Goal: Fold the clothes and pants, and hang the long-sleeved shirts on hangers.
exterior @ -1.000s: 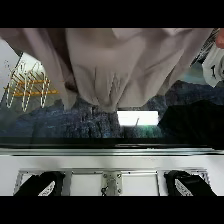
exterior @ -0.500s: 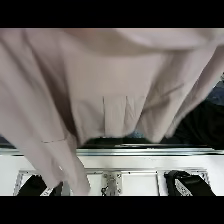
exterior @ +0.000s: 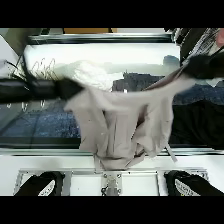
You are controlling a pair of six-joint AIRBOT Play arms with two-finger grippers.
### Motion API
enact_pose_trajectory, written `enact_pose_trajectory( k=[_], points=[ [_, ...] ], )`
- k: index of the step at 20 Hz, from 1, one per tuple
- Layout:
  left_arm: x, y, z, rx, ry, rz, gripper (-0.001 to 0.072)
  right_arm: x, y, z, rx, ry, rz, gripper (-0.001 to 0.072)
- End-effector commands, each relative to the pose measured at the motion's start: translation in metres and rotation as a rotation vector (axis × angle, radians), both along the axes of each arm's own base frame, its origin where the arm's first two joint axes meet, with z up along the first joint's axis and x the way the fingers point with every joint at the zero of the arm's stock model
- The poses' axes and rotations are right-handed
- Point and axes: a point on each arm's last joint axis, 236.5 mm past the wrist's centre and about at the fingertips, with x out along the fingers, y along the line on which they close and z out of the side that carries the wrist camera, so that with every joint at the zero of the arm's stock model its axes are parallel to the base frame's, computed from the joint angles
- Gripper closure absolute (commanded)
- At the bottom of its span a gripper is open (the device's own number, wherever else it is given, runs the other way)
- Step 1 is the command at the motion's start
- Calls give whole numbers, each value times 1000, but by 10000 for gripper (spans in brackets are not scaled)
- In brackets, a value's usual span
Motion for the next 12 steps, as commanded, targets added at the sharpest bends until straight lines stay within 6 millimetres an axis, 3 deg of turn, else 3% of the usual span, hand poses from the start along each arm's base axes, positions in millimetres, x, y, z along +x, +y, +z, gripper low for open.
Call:
enact_pose_trajectory(
  k=[1, 3, 6, 12],
  points=[
    [-65, 8, -112, 155, 320, -111, 694, -35, 1, -80, -104, 304, 24, 700],
    [-90, 5, -143, 170, 400, -140, 694, -53, 15, -106, -116, 391, 47, 700],
    [-95, 2, -166, 176, 424, -123, 694, -61, 31, -125, -166, 424, 69, 700],
    [-72, 14, -156, 155, 386, -54, 693, -57, 37, -128, -182, 408, 46, 698]
  ],
)
